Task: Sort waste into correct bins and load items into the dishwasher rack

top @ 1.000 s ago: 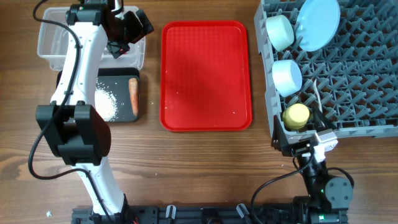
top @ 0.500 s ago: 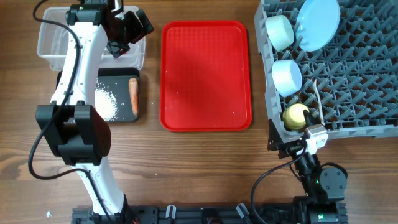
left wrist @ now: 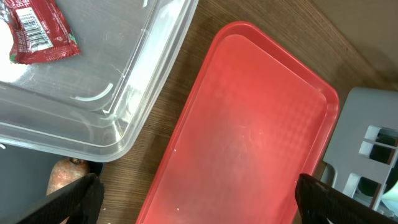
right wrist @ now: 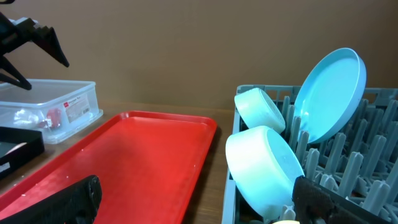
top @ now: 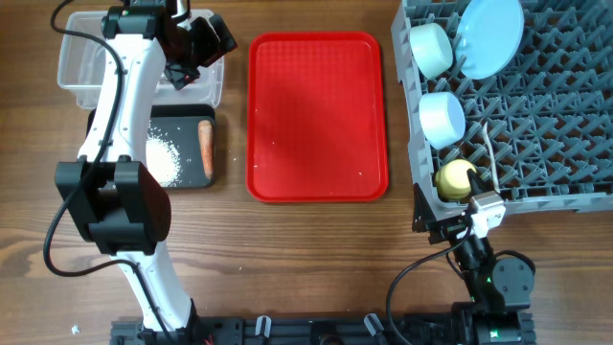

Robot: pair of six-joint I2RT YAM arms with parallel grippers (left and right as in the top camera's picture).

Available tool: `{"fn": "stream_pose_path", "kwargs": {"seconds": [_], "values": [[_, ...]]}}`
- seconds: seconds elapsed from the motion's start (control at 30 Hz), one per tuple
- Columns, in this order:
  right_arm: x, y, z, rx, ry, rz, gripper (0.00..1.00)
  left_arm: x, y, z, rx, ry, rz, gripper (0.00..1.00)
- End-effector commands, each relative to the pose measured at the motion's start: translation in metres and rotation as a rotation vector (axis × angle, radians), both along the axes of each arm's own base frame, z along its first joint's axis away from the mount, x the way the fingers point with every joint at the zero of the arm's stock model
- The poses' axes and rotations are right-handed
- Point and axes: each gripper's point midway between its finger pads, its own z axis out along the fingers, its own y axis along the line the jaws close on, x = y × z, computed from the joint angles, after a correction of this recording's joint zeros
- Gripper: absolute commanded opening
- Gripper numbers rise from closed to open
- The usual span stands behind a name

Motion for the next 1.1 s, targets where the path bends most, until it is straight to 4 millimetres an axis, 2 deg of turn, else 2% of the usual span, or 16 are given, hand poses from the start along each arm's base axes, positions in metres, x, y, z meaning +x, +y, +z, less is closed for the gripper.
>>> {"fn": "stream_pose_path", "kwargs": {"seconds": [0.0, 0.13, 0.2, 0.33, 0.47, 0.6, 0.7, 0.8, 0.93, 1.07], "values": [[-0.001, 0.0, 0.003, -0.009, -0.016, -0.004, 1.0, -0.001, -0.001, 0.023, -0.017, -0.047, 0.003, 1.0], [-0.001, 0.0, 0.003, -0.009, -0.016, -0.004, 1.0, -0.002, 0.0, 0.022, -0.012, -0.041, 0.001, 1.0], [-0.001, 0.0, 0.003, -0.009, -0.016, -0.004, 1.0, -0.007, 0.006, 0.021, -0.01, -0.019, 0.013, 1.0], [-0.001, 0.0, 0.003, -0.009, -0.016, -0.004, 1.0, -0.005, 0.029, 0.021, -0.005, -0.02, 0.058, 1.0], [-0.001, 0.0, 0.003, -0.009, -0.016, -0.004, 1.0, 0.01, 0.032, 0.039, 0.047, -0.146, -0.031, 1.0], [-0.001, 0.0, 0.003, -0.009, -0.016, -0.004, 1.0, 0.022, 0.021, 0.08, 0.155, -0.347, -0.199, 1.0], [-0.001, 0.0, 0.003, -0.009, -0.016, -0.004, 1.0, 0.021, 0.021, 0.12, 0.284, -0.467, -0.229, 1.0], [-0.001, 0.0, 0.003, -0.009, -0.016, -0.004, 1.0, 0.007, 0.033, 0.16, 0.395, -0.534, -0.174, 1.0], [-0.001, 0.0, 0.003, -0.009, -0.016, -0.004, 1.0, -0.027, 0.046, 0.221, 0.462, -0.653, -0.134, 1.0], [-0.001, 0.0, 0.003, -0.009, -0.016, -0.004, 1.0, -0.06, 0.061, 0.249, 0.475, -0.715, -0.088, 1.0]]}}
